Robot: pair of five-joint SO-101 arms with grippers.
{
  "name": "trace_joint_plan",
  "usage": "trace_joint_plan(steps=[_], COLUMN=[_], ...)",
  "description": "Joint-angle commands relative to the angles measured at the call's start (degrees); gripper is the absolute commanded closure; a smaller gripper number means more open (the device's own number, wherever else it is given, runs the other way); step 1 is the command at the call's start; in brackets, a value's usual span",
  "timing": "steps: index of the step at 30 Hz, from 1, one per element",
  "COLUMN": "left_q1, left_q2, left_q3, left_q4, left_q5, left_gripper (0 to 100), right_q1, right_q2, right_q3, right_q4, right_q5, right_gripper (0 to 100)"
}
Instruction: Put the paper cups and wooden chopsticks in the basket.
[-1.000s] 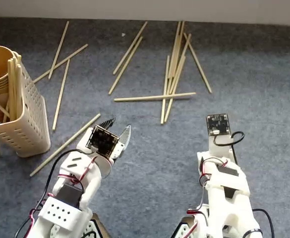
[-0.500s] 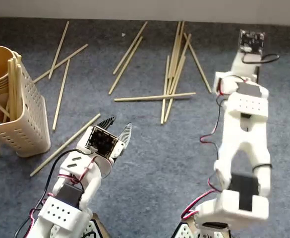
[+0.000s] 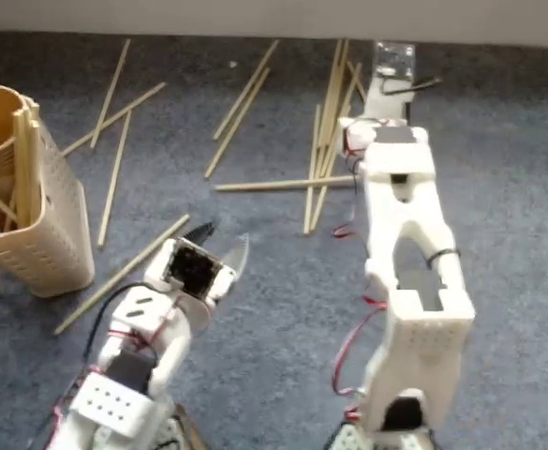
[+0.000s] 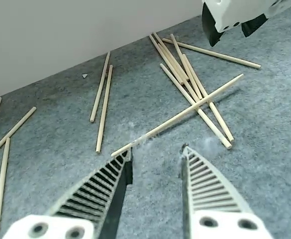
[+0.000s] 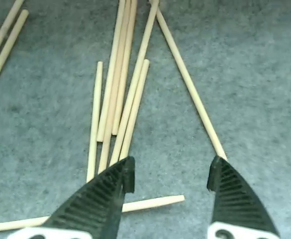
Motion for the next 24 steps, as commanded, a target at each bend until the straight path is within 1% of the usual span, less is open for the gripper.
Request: trace_joint_plan(steps=[1,5,8,14,18,24], left_q1=[0.8,0.9,2.9,3.7,3.7,3.8], left_q2=[-0.3,-0.3,-0.3,-0.3,-0.3,-0.3], left_q3=[0.1,0.1,0.1,0.2,0.2,0.2], left_q4=[-0.9,-0.8,-0.8,-0.7,-0.7,-0.7], left_q5=[0.2,0.2,0.2,0.2,0.2,0.2], left_gripper=[82,82,82,82,82,82], right_q1=[-1.1,-1.1,-1.1,0.0,0.9,-0.1], right_q2=[0.8,2.6,5.5,10.5,15.8,26.7], right_q3=[-1.7,-1.1,-1.8,-7.1,-14.2,-31.4], right_q4=[-0.4,-1.6,-2.0,-2.0,-2.0,-2.0], right_q5=[-0.4,0.1,0.4,6.8,8.6,8.4], right_gripper=[76.1,76.1,76.1,76.1,76.1,76.1])
